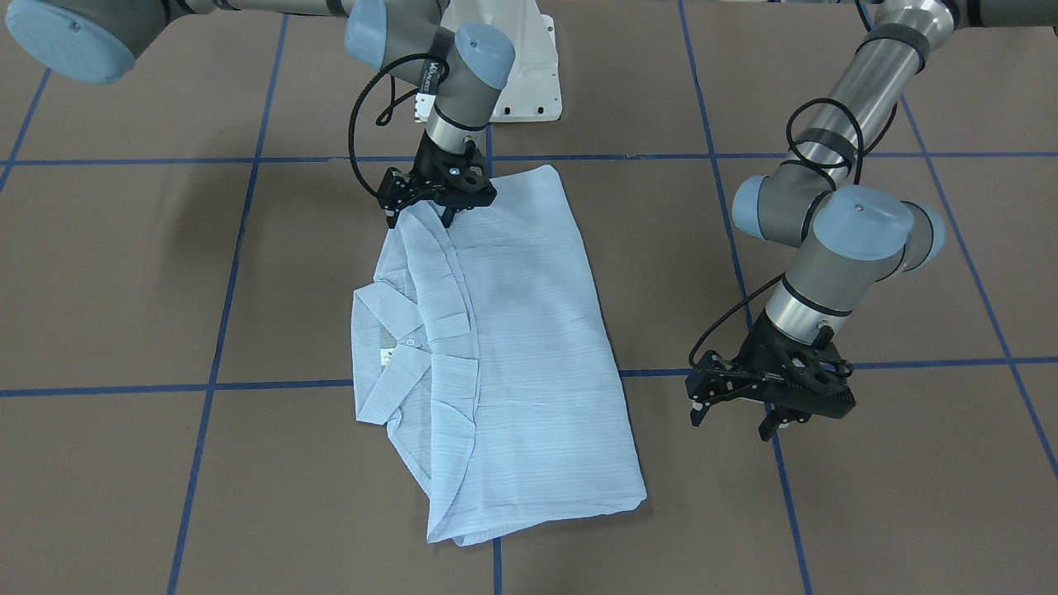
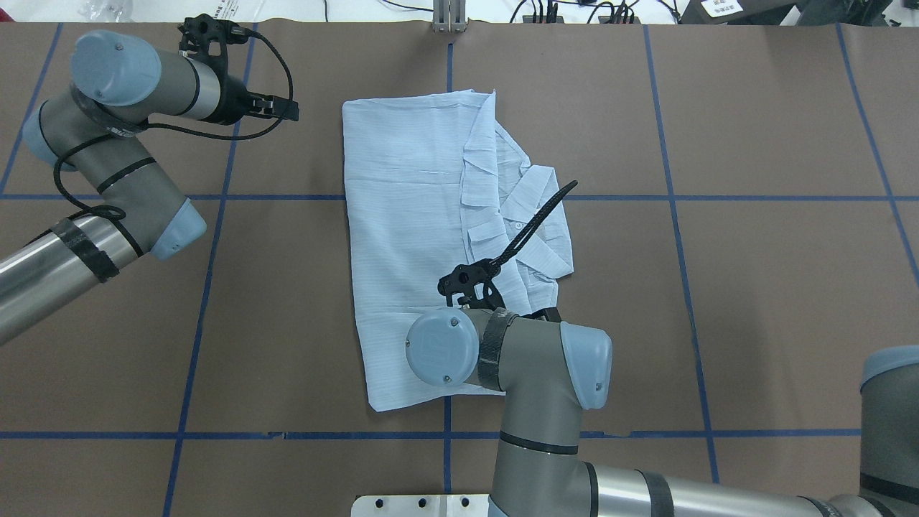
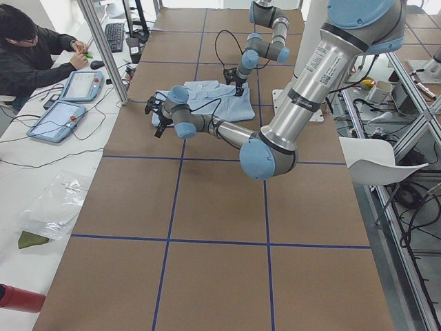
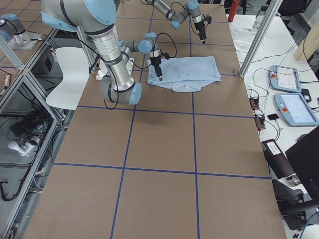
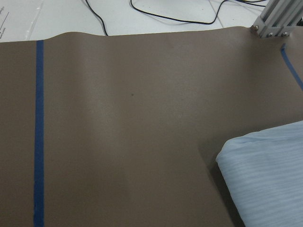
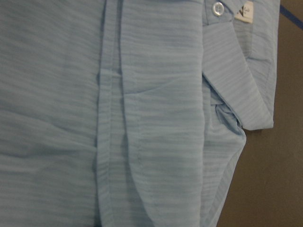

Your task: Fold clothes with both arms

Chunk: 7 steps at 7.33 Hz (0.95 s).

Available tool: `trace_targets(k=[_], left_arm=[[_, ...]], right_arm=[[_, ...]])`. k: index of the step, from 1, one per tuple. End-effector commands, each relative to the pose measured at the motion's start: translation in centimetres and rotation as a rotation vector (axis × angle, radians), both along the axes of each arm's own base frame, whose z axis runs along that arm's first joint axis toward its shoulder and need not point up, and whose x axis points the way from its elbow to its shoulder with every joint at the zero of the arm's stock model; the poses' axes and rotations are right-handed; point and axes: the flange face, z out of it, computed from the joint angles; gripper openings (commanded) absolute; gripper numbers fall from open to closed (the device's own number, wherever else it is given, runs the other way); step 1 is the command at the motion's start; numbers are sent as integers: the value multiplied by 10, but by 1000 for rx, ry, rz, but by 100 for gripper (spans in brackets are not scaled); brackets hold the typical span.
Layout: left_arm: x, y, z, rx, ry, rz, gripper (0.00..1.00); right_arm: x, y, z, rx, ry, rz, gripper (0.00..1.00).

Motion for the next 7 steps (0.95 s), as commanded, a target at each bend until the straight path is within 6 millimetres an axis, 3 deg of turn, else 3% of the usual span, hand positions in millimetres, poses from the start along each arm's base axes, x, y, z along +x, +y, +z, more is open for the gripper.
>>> trace_targets(k=[1, 7], left_arm=[[3, 2, 0, 0, 0, 4, 100], [13, 8, -1, -4, 4, 16, 100]], right_arm=[[2, 0, 10, -3, 27, -12, 100], [47, -48, 21, 6, 42, 26, 100]])
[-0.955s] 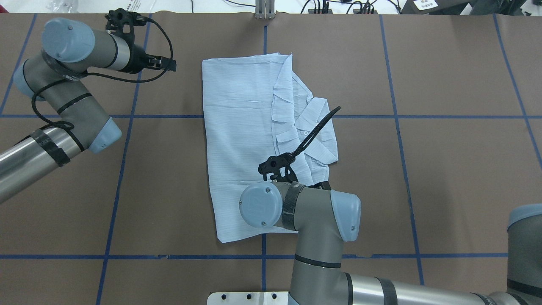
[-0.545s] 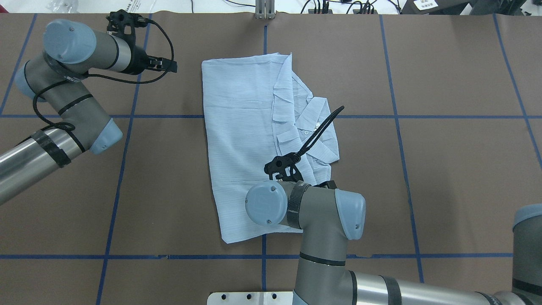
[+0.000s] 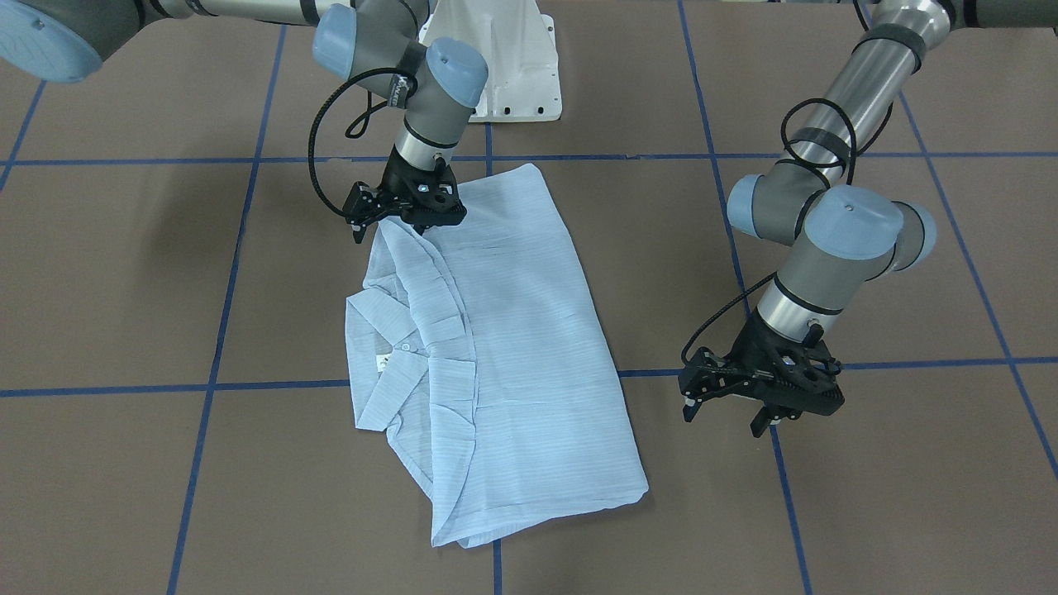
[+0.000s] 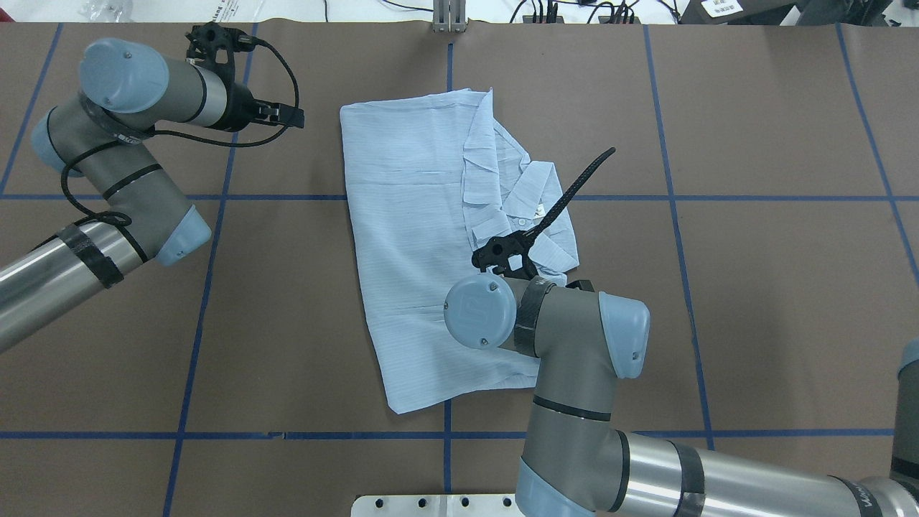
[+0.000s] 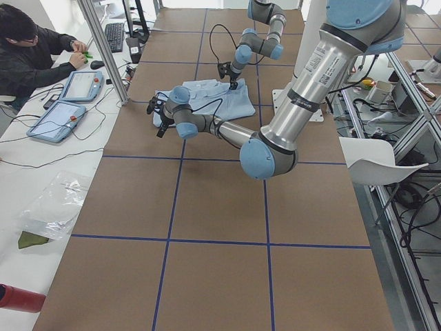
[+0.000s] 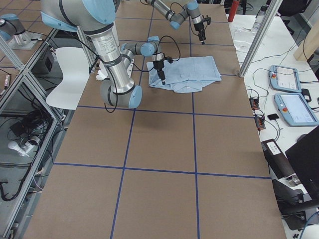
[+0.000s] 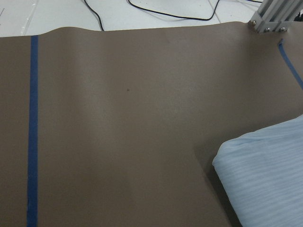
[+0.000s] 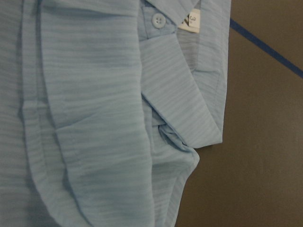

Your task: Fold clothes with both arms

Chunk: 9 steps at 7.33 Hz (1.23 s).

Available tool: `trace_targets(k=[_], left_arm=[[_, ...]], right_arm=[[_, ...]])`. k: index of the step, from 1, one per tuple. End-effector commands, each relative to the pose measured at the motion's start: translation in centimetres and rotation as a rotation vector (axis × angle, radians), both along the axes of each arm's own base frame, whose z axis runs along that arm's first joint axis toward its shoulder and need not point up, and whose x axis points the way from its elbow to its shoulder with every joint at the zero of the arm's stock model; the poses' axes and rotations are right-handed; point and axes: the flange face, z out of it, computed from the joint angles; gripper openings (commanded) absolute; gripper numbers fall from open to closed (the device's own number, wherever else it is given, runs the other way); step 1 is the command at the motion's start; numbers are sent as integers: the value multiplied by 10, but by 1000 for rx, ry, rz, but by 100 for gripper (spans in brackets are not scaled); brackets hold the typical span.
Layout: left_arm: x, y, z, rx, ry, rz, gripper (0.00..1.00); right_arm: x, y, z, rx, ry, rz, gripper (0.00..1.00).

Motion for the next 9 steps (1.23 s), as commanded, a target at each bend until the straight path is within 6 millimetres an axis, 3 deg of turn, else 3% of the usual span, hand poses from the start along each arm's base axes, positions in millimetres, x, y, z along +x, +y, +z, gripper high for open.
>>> trace_targets(k=[1, 2, 5, 6, 7, 9], left_arm=[[5, 3, 0, -8, 4, 3, 100], [5, 3, 0, -7, 4, 4, 100], [5, 4, -1, -6, 5, 4, 100], [5, 4, -1, -7, 5, 4, 100], [5, 4, -1, -6, 5, 4, 100], [5, 4, -1, -6, 6, 4, 100]], right_arm=[[10, -13, 1, 1, -2, 16, 100], [18, -13, 8, 1, 1, 20, 100], [93, 13, 53, -1, -10, 43, 100], [101, 16, 62, -10, -9, 65, 100], [102, 17, 65, -21, -16, 95, 100], [91, 12, 26, 8, -147, 90, 100]])
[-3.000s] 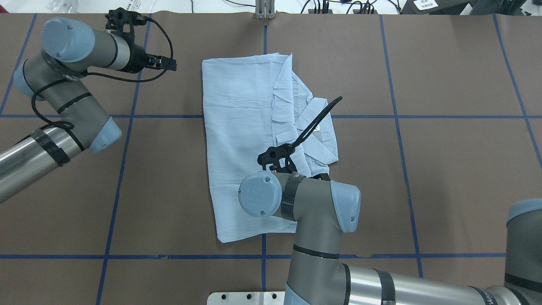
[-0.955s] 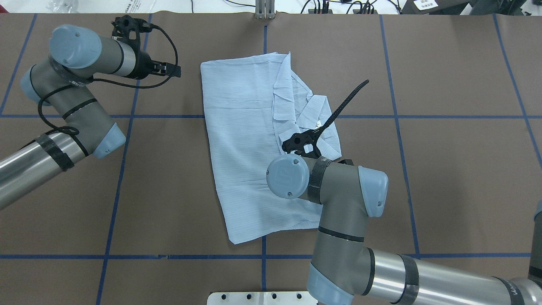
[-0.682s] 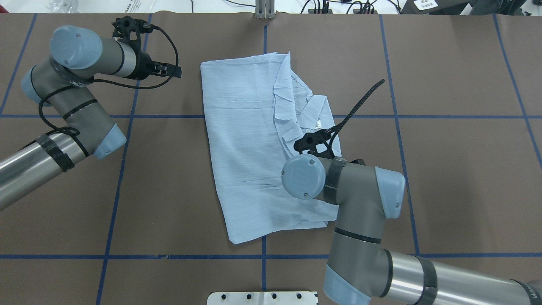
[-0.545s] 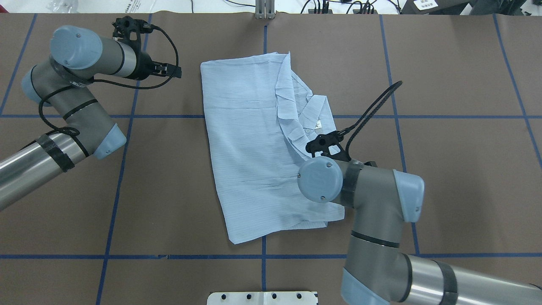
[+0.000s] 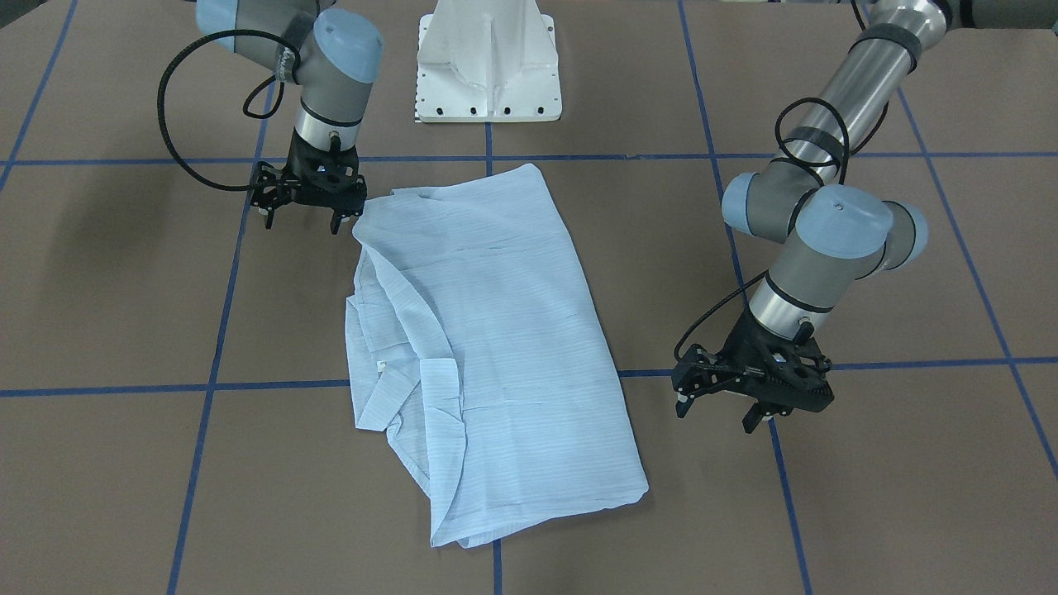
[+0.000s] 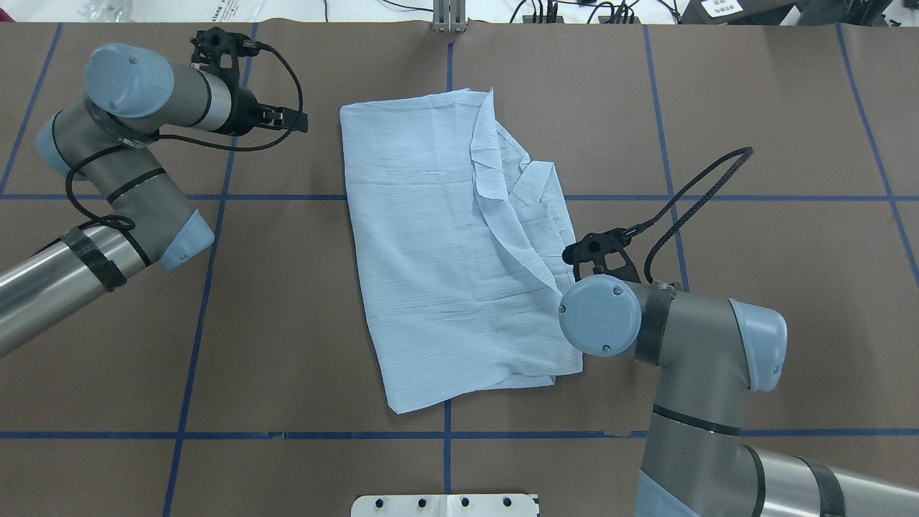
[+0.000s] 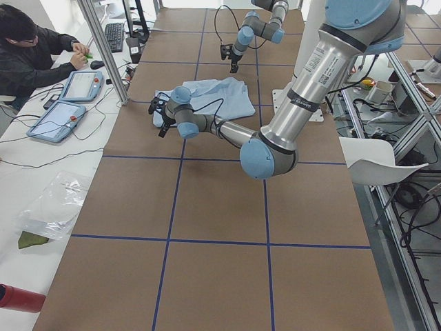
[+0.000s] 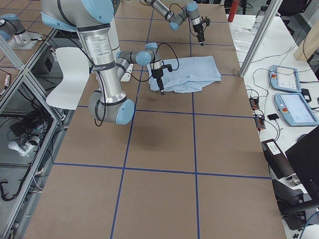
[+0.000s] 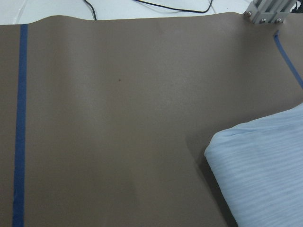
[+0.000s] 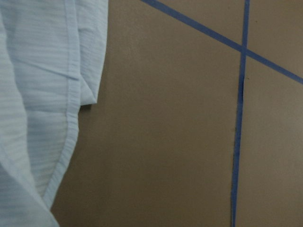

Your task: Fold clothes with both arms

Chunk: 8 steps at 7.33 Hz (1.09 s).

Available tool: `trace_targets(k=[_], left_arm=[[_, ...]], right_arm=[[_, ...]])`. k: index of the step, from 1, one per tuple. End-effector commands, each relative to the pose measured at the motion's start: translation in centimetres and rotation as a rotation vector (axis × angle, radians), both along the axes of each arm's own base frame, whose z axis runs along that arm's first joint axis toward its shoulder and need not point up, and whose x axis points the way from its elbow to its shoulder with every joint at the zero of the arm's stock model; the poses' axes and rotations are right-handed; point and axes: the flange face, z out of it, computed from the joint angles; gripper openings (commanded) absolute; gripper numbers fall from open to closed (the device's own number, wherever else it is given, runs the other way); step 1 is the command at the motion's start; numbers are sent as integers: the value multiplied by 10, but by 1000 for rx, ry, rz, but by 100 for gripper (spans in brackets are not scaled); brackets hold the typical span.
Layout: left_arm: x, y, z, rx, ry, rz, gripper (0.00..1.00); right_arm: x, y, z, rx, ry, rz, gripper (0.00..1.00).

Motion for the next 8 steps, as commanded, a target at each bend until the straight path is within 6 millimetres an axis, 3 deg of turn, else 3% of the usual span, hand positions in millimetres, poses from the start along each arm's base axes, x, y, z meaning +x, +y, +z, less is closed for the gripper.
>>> trace_targets(k=[1, 2, 4, 6, 7, 8], left_arm=[[0, 0, -1, -1, 2, -1, 100], [0, 0, -1, -1, 2, -1, 100], [0, 0, -1, -1, 2, -1, 100], [1, 1, -1, -2, 3, 0, 100], [1, 1, -1, -1, 4, 0, 100], [1, 1, 0, -2, 3, 0, 100]], right_arm=[[-14, -15, -38, 36, -181, 8, 100], [-32, -28, -66, 53, -221, 15, 100], [-78, -56, -87, 52, -187, 11, 100], [-108, -72, -87, 61, -129, -24, 100], [-125, -83, -76, 112, -42, -69, 100], [-132, -92, -75, 166, -3, -135, 92]])
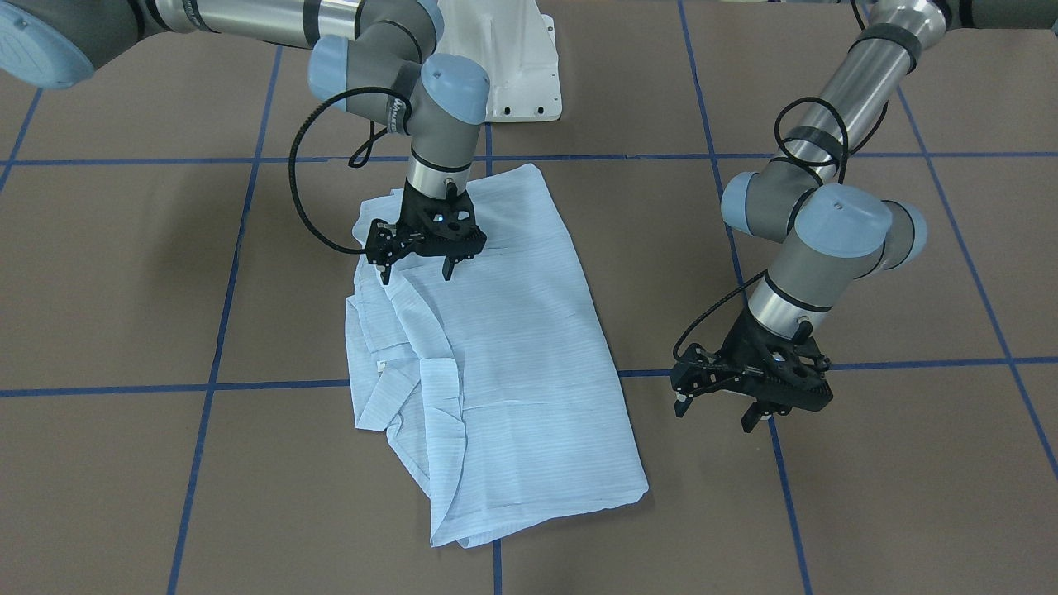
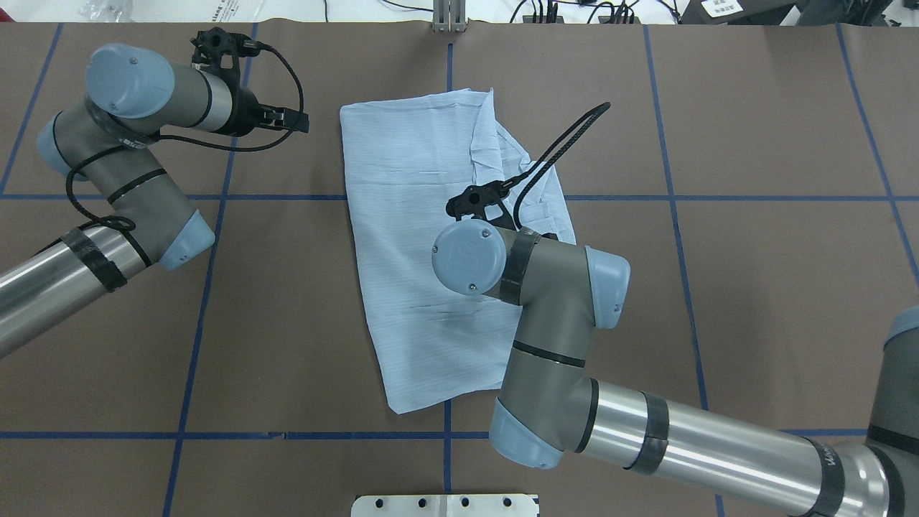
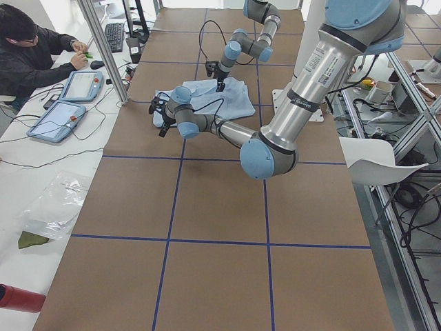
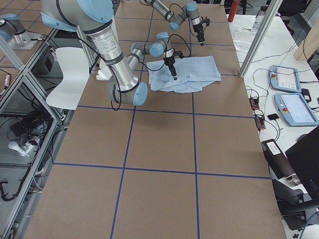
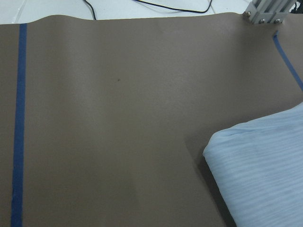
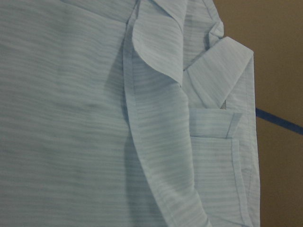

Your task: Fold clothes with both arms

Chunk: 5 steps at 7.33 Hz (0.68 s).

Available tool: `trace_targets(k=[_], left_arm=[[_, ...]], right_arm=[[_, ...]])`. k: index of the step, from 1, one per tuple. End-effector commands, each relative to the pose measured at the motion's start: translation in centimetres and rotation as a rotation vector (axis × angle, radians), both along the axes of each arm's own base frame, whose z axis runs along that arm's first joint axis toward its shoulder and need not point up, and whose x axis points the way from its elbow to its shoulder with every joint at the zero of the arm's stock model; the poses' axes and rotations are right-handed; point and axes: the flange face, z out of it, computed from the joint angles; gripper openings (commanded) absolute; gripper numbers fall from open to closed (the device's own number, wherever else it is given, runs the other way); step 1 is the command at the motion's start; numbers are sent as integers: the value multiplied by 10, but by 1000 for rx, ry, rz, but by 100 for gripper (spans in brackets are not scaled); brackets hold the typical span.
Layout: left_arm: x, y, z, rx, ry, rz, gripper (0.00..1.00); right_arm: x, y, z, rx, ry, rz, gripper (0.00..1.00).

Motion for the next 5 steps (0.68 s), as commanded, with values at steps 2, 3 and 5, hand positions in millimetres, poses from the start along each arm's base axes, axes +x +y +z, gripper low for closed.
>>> trace_targets(k=[2, 3, 5], left_arm=[[-3, 5, 13, 5, 5, 2, 100], [-3, 5, 13, 6, 4, 2, 100], [-3, 6, 14, 5, 3, 2, 100]], right_arm=[[-13, -14, 4, 96, 93, -124, 51], [-13, -14, 4, 97, 96, -127, 29], [-13, -14, 2, 97, 90, -125, 0]])
